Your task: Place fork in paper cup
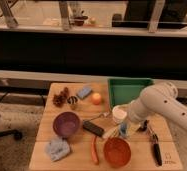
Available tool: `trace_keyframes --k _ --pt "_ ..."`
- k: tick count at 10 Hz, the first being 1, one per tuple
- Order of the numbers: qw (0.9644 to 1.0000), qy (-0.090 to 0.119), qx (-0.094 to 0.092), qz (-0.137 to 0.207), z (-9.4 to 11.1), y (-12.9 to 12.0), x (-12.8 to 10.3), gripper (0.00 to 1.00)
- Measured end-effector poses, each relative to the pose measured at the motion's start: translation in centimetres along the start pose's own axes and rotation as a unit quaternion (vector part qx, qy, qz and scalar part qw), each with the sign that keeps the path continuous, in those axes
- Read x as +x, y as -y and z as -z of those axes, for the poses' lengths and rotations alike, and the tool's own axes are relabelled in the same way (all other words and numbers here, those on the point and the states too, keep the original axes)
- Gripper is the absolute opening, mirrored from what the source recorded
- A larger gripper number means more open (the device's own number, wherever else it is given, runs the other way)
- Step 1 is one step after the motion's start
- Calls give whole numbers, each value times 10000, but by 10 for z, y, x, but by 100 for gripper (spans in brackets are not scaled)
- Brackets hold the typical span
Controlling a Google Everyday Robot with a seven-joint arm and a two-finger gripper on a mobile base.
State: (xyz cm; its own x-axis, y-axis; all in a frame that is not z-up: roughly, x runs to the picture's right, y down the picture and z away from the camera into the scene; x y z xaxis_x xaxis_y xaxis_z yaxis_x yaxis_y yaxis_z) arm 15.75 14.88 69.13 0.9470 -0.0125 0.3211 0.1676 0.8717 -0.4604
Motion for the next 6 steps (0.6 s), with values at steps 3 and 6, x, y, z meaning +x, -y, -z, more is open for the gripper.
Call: trace_keyframes --k 3,6 --pt "9999 97 5 128 -11 5 -14 80" --pt "9996 166 -8 208 -22 10 -31 80"
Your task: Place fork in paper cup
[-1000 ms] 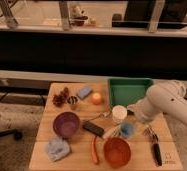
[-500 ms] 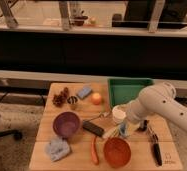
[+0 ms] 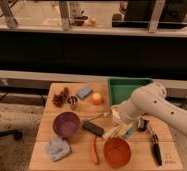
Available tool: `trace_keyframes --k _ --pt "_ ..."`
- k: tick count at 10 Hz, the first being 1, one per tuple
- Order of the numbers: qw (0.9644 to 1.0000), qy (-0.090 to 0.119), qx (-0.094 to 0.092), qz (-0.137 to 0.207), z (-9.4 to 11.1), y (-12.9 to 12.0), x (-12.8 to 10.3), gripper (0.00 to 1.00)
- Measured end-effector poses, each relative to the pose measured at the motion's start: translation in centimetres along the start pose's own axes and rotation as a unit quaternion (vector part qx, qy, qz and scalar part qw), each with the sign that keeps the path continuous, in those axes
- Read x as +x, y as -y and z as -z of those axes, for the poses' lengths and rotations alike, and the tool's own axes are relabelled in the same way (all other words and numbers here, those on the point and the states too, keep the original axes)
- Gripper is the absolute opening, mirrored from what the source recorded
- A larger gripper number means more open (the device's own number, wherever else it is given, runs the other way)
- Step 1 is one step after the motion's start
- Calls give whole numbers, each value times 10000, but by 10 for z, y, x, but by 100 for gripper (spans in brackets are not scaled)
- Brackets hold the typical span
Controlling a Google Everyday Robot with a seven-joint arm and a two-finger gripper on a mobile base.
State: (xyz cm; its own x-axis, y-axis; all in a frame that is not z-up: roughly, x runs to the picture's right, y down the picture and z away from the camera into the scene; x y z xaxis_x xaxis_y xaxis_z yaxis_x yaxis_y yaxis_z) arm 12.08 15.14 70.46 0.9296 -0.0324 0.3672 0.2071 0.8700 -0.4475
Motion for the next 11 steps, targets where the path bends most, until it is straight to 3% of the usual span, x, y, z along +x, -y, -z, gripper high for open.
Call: trace_keyframes --k 4,11 --pt "9998 -7 -24 185 -20 15 -30 80" --pt "9990 -75 -149 404 -47 30 -42 80"
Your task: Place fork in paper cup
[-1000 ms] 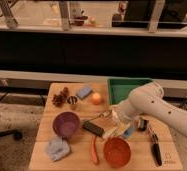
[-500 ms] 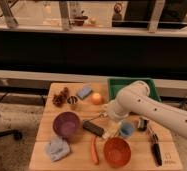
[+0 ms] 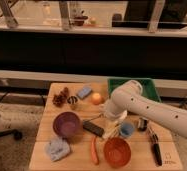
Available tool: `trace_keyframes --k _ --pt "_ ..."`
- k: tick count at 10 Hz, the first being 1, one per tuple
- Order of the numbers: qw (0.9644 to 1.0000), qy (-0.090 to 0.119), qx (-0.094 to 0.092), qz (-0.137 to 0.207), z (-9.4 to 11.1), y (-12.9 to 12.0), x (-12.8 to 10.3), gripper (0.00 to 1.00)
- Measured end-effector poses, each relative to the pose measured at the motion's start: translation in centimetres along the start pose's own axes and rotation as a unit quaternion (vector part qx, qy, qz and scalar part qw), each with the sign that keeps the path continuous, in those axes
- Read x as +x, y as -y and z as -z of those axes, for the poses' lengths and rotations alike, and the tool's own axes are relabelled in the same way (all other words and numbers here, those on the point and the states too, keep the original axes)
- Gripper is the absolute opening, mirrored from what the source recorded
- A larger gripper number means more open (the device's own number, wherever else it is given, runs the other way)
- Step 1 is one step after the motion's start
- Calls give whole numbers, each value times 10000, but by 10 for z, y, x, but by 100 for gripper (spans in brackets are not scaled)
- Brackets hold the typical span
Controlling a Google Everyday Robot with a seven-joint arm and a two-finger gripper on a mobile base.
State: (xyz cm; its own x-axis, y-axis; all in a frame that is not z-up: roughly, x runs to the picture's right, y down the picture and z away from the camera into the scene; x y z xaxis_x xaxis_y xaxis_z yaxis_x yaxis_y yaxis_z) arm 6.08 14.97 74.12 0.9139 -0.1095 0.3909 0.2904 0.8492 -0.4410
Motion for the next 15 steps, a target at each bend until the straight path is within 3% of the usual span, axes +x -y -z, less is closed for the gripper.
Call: trace_keyframes --k 9,15 --pt "9996 -72 -128 244 -42 38 7 80" --pt "9988 -228 -161 408 -66 62 17 80"
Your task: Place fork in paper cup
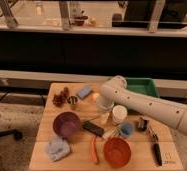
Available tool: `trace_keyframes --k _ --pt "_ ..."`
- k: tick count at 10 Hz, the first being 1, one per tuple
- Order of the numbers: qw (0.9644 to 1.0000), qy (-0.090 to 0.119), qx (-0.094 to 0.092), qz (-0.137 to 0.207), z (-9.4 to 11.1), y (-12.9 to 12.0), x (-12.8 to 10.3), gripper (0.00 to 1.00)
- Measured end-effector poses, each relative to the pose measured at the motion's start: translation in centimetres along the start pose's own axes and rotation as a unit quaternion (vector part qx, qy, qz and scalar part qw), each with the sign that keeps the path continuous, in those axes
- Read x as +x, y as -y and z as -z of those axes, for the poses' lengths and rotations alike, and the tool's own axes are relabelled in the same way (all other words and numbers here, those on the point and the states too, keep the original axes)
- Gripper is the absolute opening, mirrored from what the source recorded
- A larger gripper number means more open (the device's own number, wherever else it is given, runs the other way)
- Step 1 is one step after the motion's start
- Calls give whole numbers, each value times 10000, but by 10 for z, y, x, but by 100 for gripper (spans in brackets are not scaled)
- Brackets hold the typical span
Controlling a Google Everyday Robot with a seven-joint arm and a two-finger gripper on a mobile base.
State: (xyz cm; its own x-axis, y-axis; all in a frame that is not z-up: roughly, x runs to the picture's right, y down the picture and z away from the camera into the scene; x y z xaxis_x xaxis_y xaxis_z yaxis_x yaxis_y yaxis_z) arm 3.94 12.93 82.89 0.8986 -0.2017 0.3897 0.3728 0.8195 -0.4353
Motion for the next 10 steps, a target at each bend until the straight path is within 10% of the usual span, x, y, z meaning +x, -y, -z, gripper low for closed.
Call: trace_keyframes --k 10 --pt "9997 0 -228 84 -50 -2 16 80"
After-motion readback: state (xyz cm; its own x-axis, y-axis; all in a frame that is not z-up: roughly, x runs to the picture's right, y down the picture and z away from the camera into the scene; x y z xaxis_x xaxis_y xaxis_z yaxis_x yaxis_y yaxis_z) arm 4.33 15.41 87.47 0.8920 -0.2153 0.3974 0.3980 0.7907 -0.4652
